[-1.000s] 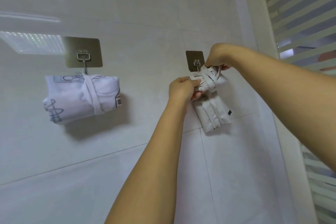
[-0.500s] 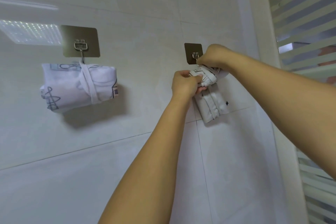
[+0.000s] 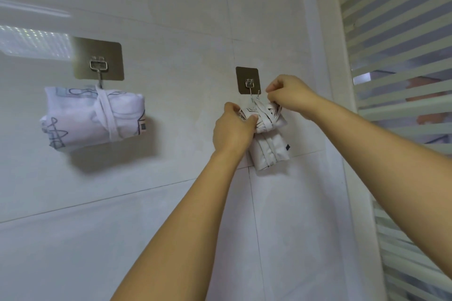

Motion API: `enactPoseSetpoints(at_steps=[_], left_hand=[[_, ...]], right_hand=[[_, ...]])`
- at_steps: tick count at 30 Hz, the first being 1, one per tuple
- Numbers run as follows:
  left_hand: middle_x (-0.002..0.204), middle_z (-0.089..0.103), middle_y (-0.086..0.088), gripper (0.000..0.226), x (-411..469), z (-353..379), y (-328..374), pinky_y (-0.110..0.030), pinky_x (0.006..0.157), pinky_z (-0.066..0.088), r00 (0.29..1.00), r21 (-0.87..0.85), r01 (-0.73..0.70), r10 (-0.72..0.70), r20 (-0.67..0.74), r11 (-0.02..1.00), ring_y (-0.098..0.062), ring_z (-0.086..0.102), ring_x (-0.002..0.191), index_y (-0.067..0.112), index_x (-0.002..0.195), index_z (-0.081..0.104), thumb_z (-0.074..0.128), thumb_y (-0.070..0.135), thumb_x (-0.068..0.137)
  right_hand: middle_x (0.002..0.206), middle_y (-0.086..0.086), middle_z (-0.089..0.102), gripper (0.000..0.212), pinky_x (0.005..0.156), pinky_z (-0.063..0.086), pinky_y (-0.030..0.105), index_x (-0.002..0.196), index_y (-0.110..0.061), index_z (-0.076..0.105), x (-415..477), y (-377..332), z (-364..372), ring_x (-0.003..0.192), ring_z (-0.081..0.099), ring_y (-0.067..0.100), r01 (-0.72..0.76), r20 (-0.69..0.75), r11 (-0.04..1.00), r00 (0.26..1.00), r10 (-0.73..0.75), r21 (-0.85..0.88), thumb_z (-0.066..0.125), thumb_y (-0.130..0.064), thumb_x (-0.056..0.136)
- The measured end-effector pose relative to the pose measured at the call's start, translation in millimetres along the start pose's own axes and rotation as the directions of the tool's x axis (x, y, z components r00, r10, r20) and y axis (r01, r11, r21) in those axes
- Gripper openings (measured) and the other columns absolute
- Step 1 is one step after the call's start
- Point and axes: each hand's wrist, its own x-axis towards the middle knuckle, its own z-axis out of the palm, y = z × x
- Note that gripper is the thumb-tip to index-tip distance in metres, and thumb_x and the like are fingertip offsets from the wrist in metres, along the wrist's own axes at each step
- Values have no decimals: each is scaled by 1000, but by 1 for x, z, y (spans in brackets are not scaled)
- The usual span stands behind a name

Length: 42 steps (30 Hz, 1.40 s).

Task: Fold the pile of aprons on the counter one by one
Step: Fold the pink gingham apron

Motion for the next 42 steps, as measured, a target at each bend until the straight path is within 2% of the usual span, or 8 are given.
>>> enactPoseSetpoints(at_steps=[10, 13, 20, 26, 30, 33, 36, 42], left_hand=[[95, 46, 4, 33, -75, -24, 1, -16, 58, 34, 985, -56, -172, 172, 3, 984, -14, 47, 75, 20, 106, 45, 60, 3, 82], [93, 47, 7, 36, -136, -12, -6, -16, 59, 39, 970, -214, -105, 147, 192, 971, -11, 47, 65, 24, 96, 45, 60, -4, 79], [94, 56, 12, 30, -274, 30, -57, -14, 64, 45, 834, -324, 112, 89, 545, 939, 1, 52, 59, 27, 92, 51, 71, 7, 80], [65, 48, -2, 43, -413, 75, -95, -21, 64, 38, 605, -306, 317, 57, 794, 898, -9, 48, 64, 22, 53, 42, 73, 44, 75], [54, 40, 7, 46, -488, 103, -105, -18, 57, 32, 407, -207, 412, 24, 913, 887, -1, 38, 52, 16, 53, 39, 72, 27, 83], [54, 42, 8, 45, -539, 122, -102, -17, 58, 34, 221, -108, 430, 12, 975, 896, -2, 40, 52, 16, 56, 41, 72, 32, 83], [67, 48, 2, 36, -587, 134, -96, -15, 57, 35, 62, -3, 346, -20, 998, 938, -6, 43, 61, 16, 66, 47, 73, 35, 82], [123, 53, 4, 48, -678, 148, -75, -19, 91, 37, -179, -26, 108, 46, 983, 994, -11, 49, 110, 19, 122, 53, 74, 30, 80]], right_hand=[[111, -1, 41, 45, 67, 37, 10, 106, -20, 61, -84, 12, -23, 92, 42, 12, 114, -113, 986, 985, -128, -117, 54, 12, 75], [111, -4, 40, 48, 51, 34, 1, 101, -27, 58, -145, 39, -25, 93, 44, 9, 21, -13, 986, 1000, -24, -167, 53, 13, 74], [118, -8, 48, 42, 74, 42, 21, 109, -27, 55, -299, 115, -39, 105, 48, 10, -309, 130, 929, 932, 338, -201, 64, 0, 78], [78, 4, 54, 27, 67, 39, 34, 70, -16, 47, -503, 203, -74, 74, 53, 21, -716, -117, 652, 691, 713, -252, 73, -11, 77], [71, 10, 58, 39, 62, 39, 35, 56, -20, 42, -641, 233, -112, 69, 54, 26, -855, -354, 298, 460, 815, -425, 74, -14, 77], [105, 10, 58, 36, 82, 45, 38, 85, -22, 52, -733, 238, -137, 96, 54, 27, -899, -418, 12, 216, 882, -439, 80, -38, 71], [134, 14, 43, 82, 101, 37, 50, 130, -19, 45, -814, 234, -152, 124, 40, 37, -878, -452, -200, 21, 892, -434, 82, -52, 64], [159, 13, -9, 107, 110, 30, 54, 151, -36, -1, -926, 215, -187, 145, 3, 38, -784, -276, -200, -38, 961, -587, 68, -63, 73]])
